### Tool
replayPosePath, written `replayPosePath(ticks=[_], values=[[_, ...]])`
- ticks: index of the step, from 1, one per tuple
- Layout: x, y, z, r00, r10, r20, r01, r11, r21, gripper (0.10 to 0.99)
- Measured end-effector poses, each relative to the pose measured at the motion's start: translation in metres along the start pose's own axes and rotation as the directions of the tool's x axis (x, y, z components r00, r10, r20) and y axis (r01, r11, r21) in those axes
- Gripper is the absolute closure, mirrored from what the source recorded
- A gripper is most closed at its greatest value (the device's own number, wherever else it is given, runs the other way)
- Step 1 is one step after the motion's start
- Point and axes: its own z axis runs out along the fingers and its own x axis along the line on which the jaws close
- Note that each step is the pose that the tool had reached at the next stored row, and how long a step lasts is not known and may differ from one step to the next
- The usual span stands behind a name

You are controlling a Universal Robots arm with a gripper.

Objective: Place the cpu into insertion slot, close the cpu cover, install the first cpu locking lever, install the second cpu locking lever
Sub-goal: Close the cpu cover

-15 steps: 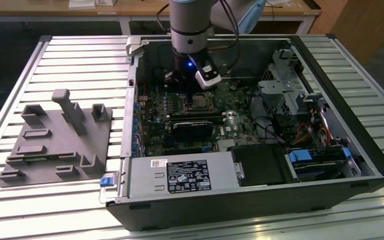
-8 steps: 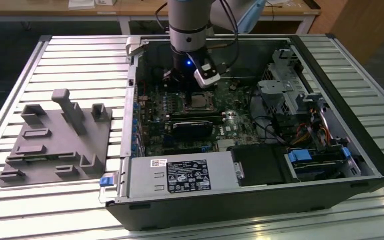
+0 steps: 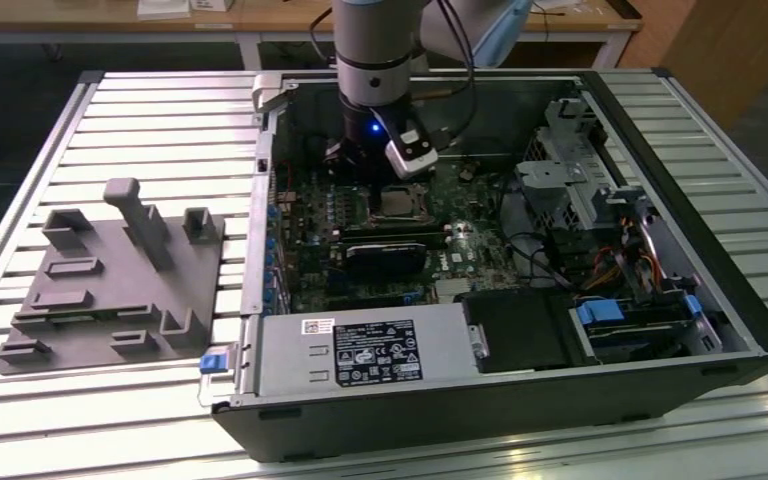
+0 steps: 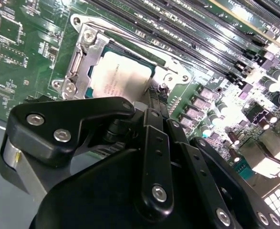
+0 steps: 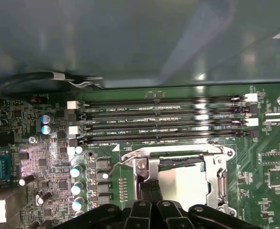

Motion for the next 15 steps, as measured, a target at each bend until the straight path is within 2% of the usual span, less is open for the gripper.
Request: replayPosePath(ticks=[9,15], values=[[0.0018,-0.0002,0.0024,1.0000,0.000,0.0002,0.000,1.0000,0.000,0.980],[-0.0057,0.0003,0.0028,1.0000,0.000,0.0000,0.000,1.0000,0.000,0.980]])
